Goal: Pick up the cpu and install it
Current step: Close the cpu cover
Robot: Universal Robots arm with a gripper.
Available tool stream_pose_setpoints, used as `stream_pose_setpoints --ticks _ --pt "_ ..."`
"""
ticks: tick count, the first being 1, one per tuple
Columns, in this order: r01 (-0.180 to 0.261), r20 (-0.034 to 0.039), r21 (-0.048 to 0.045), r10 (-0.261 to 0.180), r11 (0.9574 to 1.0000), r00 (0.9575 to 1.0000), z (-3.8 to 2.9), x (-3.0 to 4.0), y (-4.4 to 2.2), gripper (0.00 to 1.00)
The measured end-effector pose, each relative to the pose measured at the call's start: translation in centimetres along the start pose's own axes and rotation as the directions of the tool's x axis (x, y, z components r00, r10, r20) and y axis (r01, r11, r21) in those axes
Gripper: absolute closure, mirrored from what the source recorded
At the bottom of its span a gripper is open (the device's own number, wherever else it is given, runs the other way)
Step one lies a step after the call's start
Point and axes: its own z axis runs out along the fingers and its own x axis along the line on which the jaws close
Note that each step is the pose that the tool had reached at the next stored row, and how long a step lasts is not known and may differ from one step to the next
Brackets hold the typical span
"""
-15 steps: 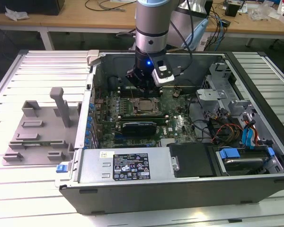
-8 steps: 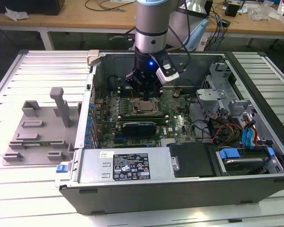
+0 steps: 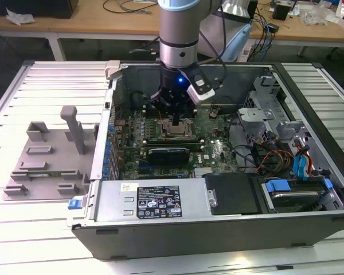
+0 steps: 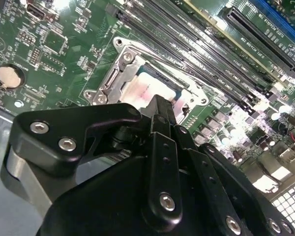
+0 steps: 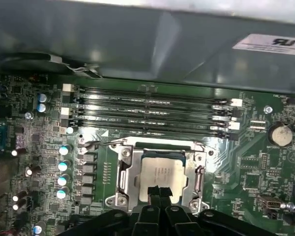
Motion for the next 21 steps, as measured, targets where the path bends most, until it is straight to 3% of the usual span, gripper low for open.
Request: stream_pose_setpoints --ticks 7,13,21 --pt "0.000 0.0001 0.0002 0.000 1.0000 1.0000 0.67 1.66 0.15 0.89" --pt "0.000 0.0018 0.0000 0.000 1.0000 1.0000 0.92 2.06 0.20 0.89" --pt "0.001 0.0032 0.0002 -0.001 1.0000 1.0000 2.39 2.42 0.29 0.89"
